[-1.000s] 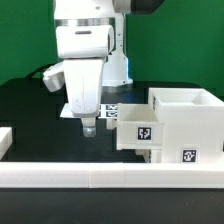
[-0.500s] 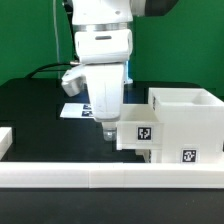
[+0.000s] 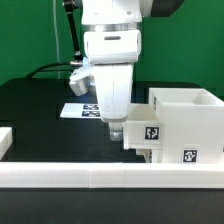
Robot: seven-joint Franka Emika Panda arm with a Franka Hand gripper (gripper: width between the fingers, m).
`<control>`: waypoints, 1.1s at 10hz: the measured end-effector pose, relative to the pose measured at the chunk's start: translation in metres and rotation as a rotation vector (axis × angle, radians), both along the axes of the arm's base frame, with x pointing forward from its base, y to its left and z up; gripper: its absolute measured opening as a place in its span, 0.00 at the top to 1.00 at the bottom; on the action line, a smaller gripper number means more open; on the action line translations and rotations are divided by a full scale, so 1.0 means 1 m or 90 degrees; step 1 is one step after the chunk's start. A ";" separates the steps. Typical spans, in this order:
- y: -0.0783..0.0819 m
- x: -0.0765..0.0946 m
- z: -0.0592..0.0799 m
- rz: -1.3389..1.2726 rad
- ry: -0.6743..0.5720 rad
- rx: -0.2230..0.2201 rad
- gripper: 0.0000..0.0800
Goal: Assemble drawer
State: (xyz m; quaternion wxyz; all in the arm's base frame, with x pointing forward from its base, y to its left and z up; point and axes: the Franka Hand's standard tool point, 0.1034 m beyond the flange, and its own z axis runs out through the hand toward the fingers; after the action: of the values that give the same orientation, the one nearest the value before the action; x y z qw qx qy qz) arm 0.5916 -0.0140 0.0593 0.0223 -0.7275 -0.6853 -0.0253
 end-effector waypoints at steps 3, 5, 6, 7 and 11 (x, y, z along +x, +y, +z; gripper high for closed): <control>0.007 0.002 0.000 0.012 0.005 -0.001 0.19; 0.014 0.011 -0.002 0.027 0.008 -0.002 0.19; 0.013 0.012 -0.003 0.027 0.009 -0.002 0.19; 0.012 0.012 -0.003 0.025 0.009 -0.002 0.19; 0.009 0.011 -0.010 0.056 0.018 0.001 0.19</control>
Offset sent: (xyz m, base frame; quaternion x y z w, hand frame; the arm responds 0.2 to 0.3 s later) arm 0.0262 0.0243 0.0028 0.0173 -0.0027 -0.0321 0.9993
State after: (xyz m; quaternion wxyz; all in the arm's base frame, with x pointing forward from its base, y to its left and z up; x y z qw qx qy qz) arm 0.6030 -0.0051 0.0492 0.0336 -0.6968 -0.7164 -0.0143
